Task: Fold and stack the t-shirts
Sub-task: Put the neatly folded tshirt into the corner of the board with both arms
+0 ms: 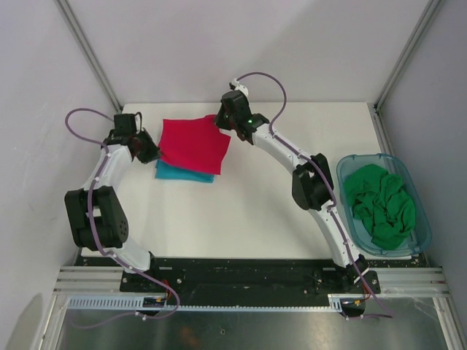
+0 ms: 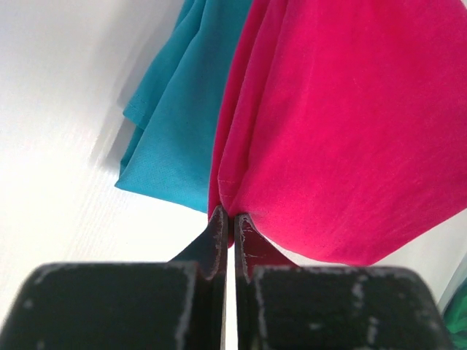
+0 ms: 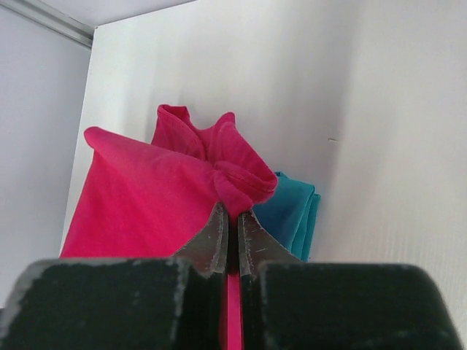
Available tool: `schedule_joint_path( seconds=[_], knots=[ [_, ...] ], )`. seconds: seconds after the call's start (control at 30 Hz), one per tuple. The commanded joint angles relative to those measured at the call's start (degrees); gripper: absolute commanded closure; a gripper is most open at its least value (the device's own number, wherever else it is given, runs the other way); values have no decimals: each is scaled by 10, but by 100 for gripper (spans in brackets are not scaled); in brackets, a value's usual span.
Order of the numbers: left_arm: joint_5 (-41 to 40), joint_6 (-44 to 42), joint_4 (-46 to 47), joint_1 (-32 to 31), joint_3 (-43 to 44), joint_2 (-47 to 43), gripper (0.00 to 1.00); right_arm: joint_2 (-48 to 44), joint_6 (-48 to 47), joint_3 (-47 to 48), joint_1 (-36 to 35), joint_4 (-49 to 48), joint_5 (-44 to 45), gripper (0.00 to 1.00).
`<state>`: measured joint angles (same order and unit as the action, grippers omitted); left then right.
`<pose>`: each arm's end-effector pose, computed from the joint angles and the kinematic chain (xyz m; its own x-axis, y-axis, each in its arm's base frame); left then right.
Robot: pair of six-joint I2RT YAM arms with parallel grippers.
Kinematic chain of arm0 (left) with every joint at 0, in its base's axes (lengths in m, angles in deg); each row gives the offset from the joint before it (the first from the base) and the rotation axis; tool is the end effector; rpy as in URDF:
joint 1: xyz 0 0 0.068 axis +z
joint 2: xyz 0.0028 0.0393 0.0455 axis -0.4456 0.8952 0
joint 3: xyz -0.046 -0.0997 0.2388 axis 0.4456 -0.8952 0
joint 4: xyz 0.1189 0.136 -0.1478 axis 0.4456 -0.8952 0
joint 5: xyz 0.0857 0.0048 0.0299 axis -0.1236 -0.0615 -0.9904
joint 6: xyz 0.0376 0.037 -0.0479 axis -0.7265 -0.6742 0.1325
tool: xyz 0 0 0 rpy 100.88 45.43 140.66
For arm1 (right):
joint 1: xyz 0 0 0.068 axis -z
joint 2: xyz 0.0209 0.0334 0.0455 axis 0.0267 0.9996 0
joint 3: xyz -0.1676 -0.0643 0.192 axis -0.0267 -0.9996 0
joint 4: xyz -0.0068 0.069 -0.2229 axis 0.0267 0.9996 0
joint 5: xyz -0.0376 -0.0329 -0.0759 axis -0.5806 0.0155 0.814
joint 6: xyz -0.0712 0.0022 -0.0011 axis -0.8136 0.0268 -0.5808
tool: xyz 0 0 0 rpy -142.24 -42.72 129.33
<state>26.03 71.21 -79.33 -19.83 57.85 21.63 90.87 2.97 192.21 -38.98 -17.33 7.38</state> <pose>0.3323 0.0286 0.2441 -0.6692 -0.5647 -0.4830 -0.3859 0.8195 -0.4236 0.4439 0.3310 0.2542 -0.5852 0.2992 -0.7536 -0.2062 0.8440 0.4952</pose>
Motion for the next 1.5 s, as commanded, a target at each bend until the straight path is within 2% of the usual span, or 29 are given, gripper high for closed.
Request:
schedule_joint_path(
  seconds=[0.0, 0.63, 0.67, 0.7, 0.73, 0.77, 0.8, 0.83, 0.87, 0.93, 1.03, 1.17, 1.3, 1.47],
  knots=[
    [3, -19, 7, 20, 29, 1, 100, 7, 15, 36, 0, -29, 10, 100],
    [15, -25, 8, 57, 20, 15, 100, 37, 20, 66, -10, -28, 13, 100],
    [10, -25, 8, 58, 18, 18, 100, 39, 21, 66, -10, -28, 13, 99],
    [3, -26, 8, 59, 17, 23, 98, 41, 21, 66, -10, -28, 14, 85],
    [-3, -30, 7, 61, 17, 30, 86, 44, 18, 65, -10, -27, 15, 62],
    [-8, -31, 7, 65, 14, 37, 67, 48, 17, 67, -6, -23, 14, 31],
    [-7, -31, 7, 69, 9, 41, 39, 51, 18, 71, 0, -14, 9, 16],
    [-7, -30, 8, 72, 3, 38, 20, 52, 23, 74, 11, -7, -4, 8],
    [-13, -29, 9, 74, -1, 30, 10, 51, 27, 75, 23, 2, -16, 4],
    [-28, -29, 12, 75, -3, 10, 3, 41, 29, 67, 41, 16, -32, 2],
    [-33, -28, 12, 72, 7, -12, 2, 15, 21, 42, 57, 31, -40, 1],
    [-36, -51, 12, 35, 23, -19, 9, -28, 4, -19, 63, 44, -30, 1],
    [-36, -72, 12, -33, 16, -22, 16, -89, -3, -107, 71, 50, -15, 1],
    [-29, -80, 13, -146, -14, -20, 23, -180, 4, -250, 94, 29, -14, 1]
  ],
)
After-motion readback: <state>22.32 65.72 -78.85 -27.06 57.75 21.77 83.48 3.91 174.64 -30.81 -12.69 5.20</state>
